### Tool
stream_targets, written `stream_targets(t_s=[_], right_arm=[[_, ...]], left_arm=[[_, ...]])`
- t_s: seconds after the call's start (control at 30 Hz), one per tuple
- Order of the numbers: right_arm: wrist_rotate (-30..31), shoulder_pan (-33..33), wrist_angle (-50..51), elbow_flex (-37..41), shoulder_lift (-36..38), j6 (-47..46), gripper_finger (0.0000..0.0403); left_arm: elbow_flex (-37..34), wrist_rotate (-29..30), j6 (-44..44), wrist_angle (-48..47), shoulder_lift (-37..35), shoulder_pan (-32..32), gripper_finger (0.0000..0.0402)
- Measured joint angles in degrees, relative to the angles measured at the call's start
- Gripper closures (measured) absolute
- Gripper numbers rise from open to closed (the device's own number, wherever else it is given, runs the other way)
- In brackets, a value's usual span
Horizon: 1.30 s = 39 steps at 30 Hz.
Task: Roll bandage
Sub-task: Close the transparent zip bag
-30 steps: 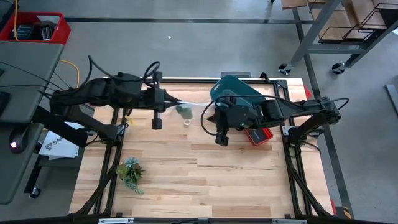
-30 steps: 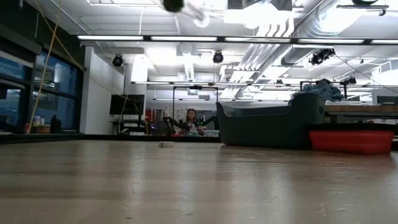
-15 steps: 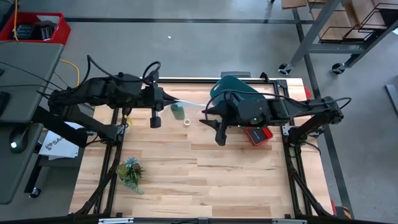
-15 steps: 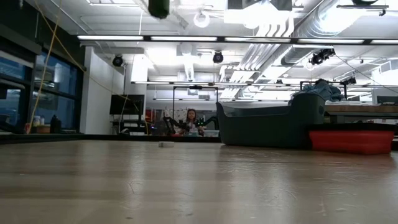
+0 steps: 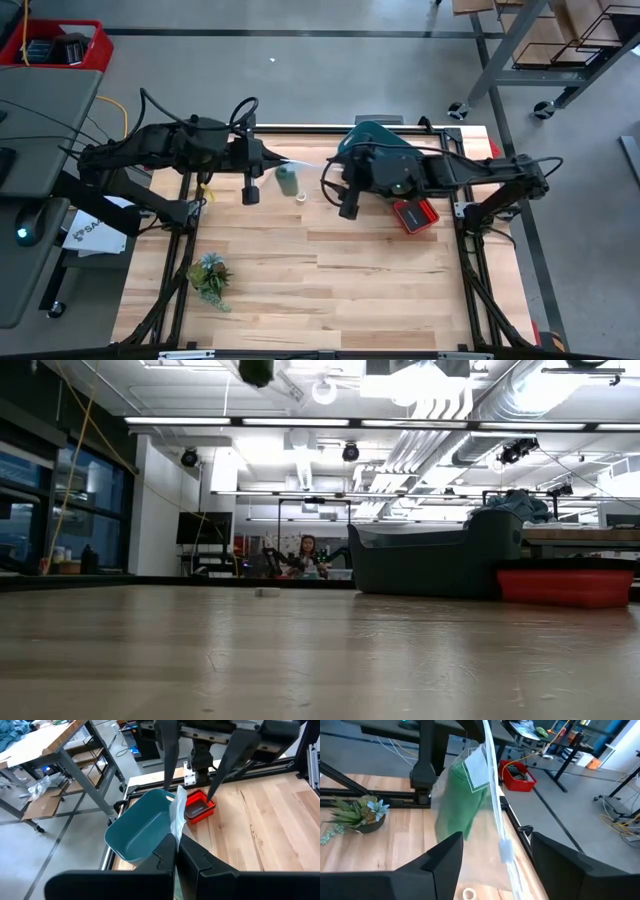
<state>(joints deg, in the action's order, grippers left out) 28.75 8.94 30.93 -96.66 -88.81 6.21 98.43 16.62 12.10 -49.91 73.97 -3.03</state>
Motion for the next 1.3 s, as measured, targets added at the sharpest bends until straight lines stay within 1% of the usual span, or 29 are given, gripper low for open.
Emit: stream_targets(t_s=[0.1,0.17,0.4,0.63,0.8,0.93,1.2,1.3], right_arm=[[0.0,-0.5,0.4,0.0,-0.2,0.2,0.0192],[0.8,-0.8,0.2,0.0,-0.4,0.3,0.0211],[0.9,-1.3,1.0,0.0,-0.4,0.3,0.0322],[0.9,-1.1,1.0,0.0,-0.4,-0.1,0.039],[0.9,-0.9,2.9,-0.1,-0.4,-2.8,0.0395],[-0.7,-0.9,5.9,-0.2,-0.4,-5.5,0.0397],[-3.2,-0.9,7.4,-0.2,-0.4,-6.6,0.0399],[-4.7,-0.9,8.9,-0.2,-0.4,-8.9,0.04]], left_arm=[[0.0,0.0,0.0,0.0,0.0,0.0,0.0401],[0.0,0.0,0.0,0.0,0.0,0.0,0.0401],[0.0,0.0,0.0,0.0,0.0,0.0,0.0401],[0.0,0.0,-0.1,-0.1,0.0,0.0,0.0401],[-0.1,0.0,0.0,-0.8,-0.3,0.0,0.0401],[-0.2,-0.2,-0.1,-0.9,-1.4,0.0,0.0401],[-0.2,0.2,-1.0,-1.5,-3.0,0.0,0.0401],[-0.2,0.2,-1.0,-1.5,-3.5,0.0,0.0401]])
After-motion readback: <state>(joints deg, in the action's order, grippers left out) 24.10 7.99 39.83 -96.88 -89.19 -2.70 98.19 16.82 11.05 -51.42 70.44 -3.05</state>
